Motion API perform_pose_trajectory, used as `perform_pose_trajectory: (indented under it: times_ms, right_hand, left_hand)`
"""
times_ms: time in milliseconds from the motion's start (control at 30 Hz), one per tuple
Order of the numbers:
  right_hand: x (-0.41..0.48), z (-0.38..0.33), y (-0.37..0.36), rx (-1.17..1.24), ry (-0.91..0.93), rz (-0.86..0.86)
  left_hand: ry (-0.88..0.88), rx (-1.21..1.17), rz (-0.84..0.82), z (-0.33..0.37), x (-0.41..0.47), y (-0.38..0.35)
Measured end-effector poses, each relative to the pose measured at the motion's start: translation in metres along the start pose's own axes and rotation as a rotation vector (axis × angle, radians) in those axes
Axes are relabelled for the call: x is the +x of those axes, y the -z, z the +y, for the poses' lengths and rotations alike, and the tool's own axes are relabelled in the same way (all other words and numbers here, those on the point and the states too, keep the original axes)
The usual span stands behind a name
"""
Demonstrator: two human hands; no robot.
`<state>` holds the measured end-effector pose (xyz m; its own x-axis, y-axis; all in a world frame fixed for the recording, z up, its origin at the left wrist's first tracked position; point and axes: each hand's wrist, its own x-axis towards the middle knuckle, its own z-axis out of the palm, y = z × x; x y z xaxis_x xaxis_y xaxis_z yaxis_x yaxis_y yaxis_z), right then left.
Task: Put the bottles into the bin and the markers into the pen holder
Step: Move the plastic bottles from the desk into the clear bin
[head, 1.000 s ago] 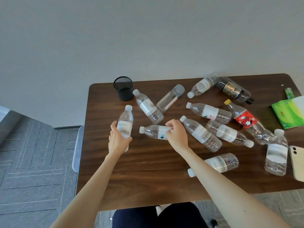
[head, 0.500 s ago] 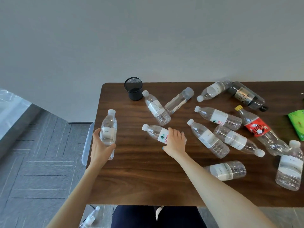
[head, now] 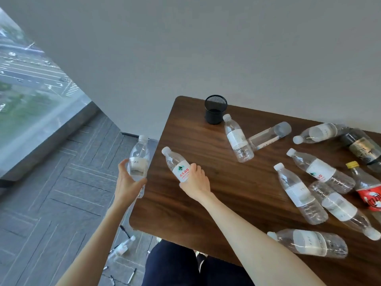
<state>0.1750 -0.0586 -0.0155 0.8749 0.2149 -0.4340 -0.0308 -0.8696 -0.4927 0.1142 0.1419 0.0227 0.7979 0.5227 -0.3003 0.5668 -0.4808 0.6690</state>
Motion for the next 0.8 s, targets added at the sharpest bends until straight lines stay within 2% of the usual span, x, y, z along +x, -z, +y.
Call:
perform_pose_trajectory:
  times_ms: [300, 567, 800]
  right_hand:
    - [0.016, -0.077, -0.02, -0.046, 0.104, -0.065]
    - [0.045, -0.135, -0.04, -0.035, 0.033, -0.069]
    - [0.072, -0.171, -0.057, -0.037, -0.088, -0.061]
  left_hand:
    - [0.104, -0.108, 0.046, -0.047, 0.014, 0.048]
    - [0.148, -0.156, -0.049, -0.083, 0.061, 0.082]
    - [0.147, -0.144, -0.199, -0.088, 0.127, 0.101]
